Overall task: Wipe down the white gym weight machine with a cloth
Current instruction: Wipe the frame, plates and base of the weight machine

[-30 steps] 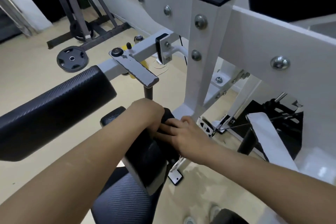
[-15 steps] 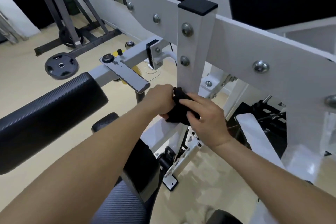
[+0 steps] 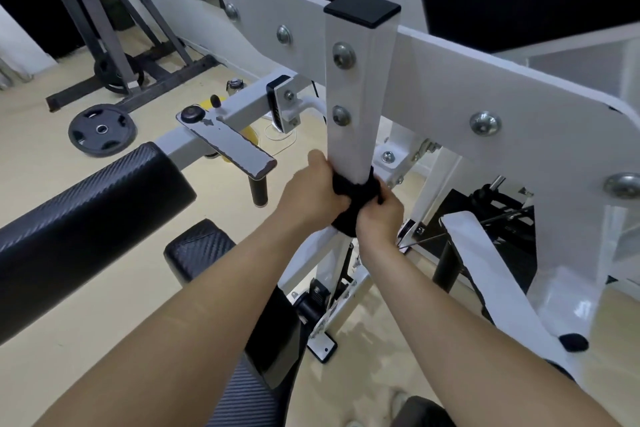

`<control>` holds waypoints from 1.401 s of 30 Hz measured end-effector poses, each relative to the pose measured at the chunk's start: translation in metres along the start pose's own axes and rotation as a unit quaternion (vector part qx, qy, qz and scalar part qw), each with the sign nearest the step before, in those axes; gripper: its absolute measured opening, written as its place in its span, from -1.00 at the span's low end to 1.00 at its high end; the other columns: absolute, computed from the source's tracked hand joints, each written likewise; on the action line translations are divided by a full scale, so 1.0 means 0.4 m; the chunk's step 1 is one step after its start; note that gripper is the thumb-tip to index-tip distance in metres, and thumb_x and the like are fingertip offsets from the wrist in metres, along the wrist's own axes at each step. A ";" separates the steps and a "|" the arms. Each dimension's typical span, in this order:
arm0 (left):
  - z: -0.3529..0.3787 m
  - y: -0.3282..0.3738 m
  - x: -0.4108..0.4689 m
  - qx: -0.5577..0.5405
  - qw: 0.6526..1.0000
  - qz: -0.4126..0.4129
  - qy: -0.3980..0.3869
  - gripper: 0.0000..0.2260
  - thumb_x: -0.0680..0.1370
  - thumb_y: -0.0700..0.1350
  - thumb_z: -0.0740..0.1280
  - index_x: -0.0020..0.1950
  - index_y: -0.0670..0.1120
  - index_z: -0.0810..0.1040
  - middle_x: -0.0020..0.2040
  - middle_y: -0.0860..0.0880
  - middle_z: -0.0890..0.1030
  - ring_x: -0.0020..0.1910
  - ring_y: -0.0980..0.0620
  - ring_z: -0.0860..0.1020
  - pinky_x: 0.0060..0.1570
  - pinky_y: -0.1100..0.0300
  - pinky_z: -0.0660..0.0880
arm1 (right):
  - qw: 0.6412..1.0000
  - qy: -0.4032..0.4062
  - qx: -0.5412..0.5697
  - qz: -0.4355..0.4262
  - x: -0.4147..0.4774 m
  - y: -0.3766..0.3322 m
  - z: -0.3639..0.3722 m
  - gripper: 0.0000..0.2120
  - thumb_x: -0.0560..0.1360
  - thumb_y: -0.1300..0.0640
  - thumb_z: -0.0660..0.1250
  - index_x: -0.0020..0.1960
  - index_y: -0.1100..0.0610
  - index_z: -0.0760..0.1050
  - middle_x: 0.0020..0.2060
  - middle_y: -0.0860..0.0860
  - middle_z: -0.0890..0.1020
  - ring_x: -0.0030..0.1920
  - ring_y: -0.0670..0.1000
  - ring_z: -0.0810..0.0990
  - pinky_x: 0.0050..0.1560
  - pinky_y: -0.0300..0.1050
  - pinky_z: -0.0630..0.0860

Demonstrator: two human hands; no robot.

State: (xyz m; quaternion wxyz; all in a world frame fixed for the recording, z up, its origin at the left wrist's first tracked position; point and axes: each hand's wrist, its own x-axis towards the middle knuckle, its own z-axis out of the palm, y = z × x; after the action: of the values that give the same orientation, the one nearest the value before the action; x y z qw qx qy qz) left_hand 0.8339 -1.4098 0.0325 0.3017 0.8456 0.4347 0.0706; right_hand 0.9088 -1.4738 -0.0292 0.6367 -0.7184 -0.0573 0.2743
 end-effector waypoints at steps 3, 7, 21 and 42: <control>0.010 -0.008 -0.001 0.097 0.992 0.003 -0.082 -0.72 0.43 0.03 0.42 -0.12 -0.09 0.38 -0.26 -0.03 0.51 -0.15 -0.13 0.54 -0.38 0.14 0.30 | 0.998 -0.035 -0.010 0.043 -0.009 -0.019 -0.011 -0.68 0.56 0.25 0.14 -0.07 -0.05 0.62 -0.10 -0.06 0.68 0.00 0.09 0.62 0.01 -0.07 0.56; -0.005 0.005 -0.018 0.045 0.997 0.034 0.058 -0.78 0.44 0.04 0.35 -0.27 -0.09 0.48 -0.31 -0.05 0.59 -0.25 -0.13 0.53 -0.34 0.12 0.37 | 0.984 -0.078 0.099 -0.124 -0.034 -0.128 -0.027 -0.62 0.54 0.13 0.14 -0.09 -0.30 0.60 -0.09 -0.25 0.68 0.01 -0.16 0.62 0.00 -0.28 0.53; 0.037 0.006 -0.037 0.203 0.960 0.176 -0.073 -0.66 0.50 -0.23 0.19 0.24 -0.02 0.50 -0.05 -0.14 0.62 -0.07 -0.20 0.55 -0.13 0.00 0.53 | 0.976 0.046 -0.152 -0.150 0.143 0.008 -0.005 -0.73 0.48 0.36 0.23 0.02 0.21 0.67 -0.06 0.15 0.65 -0.04 0.04 0.56 -0.07 -0.38 0.31; 0.053 0.056 -0.081 0.535 0.773 0.321 -0.113 -0.74 0.36 -0.16 0.34 0.03 -0.02 0.62 -0.22 0.02 0.49 -0.42 0.07 0.24 -0.56 0.15 0.05 | 0.922 0.100 -0.258 -0.270 0.238 -0.004 -0.009 -0.62 0.52 0.37 0.17 0.24 0.18 0.57 0.02 0.13 0.45 0.14 0.17 0.46 0.23 -0.15 0.36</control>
State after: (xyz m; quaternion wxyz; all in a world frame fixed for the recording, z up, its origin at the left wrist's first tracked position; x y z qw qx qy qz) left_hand 0.8378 -1.4543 0.0331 -0.1929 0.9628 0.0681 -0.1763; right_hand 0.9910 -1.4358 -0.0582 0.4820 -0.8386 -0.2536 -0.0055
